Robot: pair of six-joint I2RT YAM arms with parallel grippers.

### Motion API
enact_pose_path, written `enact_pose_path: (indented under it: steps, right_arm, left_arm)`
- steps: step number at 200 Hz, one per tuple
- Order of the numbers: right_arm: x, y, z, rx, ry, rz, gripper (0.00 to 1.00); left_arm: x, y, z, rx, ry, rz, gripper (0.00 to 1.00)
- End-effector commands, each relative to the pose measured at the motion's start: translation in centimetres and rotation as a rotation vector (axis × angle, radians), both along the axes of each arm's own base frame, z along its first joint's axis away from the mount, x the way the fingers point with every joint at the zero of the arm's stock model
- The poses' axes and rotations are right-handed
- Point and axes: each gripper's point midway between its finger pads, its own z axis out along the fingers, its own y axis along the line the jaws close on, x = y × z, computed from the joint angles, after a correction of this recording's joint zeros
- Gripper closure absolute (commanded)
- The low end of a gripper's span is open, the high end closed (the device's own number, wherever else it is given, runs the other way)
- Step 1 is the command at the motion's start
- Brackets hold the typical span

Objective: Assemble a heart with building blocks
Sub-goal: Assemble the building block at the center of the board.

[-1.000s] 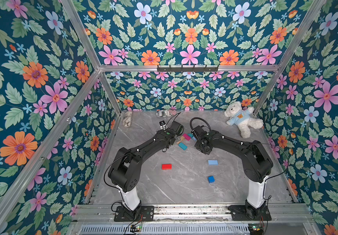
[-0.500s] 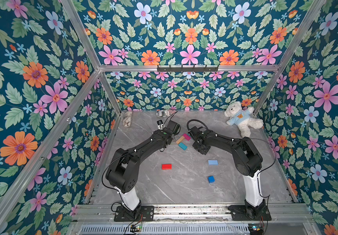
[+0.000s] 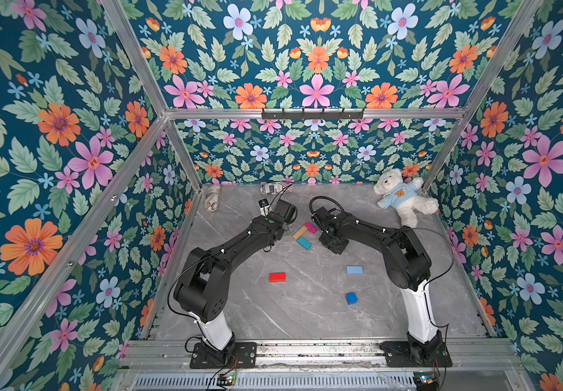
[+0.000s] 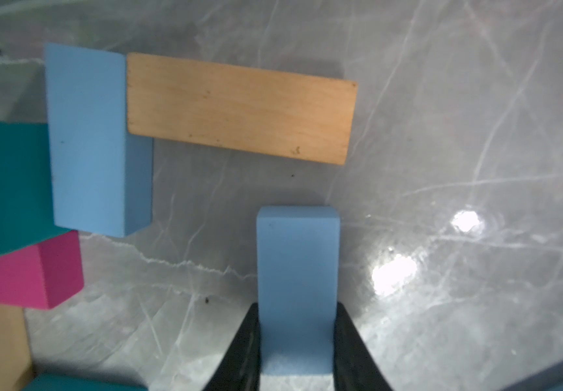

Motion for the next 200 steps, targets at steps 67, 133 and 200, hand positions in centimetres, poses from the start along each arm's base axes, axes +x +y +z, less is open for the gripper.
enact_pose_path:
  steps: [67,133,200]
  right_arm:
    - [0.2,-1.0,-0.3,-0.017,0.013,-0.041,1.00]
    - [0.7,-1.0,-0.2,-0.018,0.013,-0.040,1.00]
    - [0.9,-1.3,-0.3,-0.023,0.018,-0.050,1.00]
  left_arm:
    - [0.4,-0.1,-0.3,-0.003,0.001,-0.010,0.01]
    - [0.8,-0.2,-0.4,-0.002,0.004,-0.011,0.01]
    - [0.9,-0.1,-0.8,-0.002,0.013,-0.012,0.01]
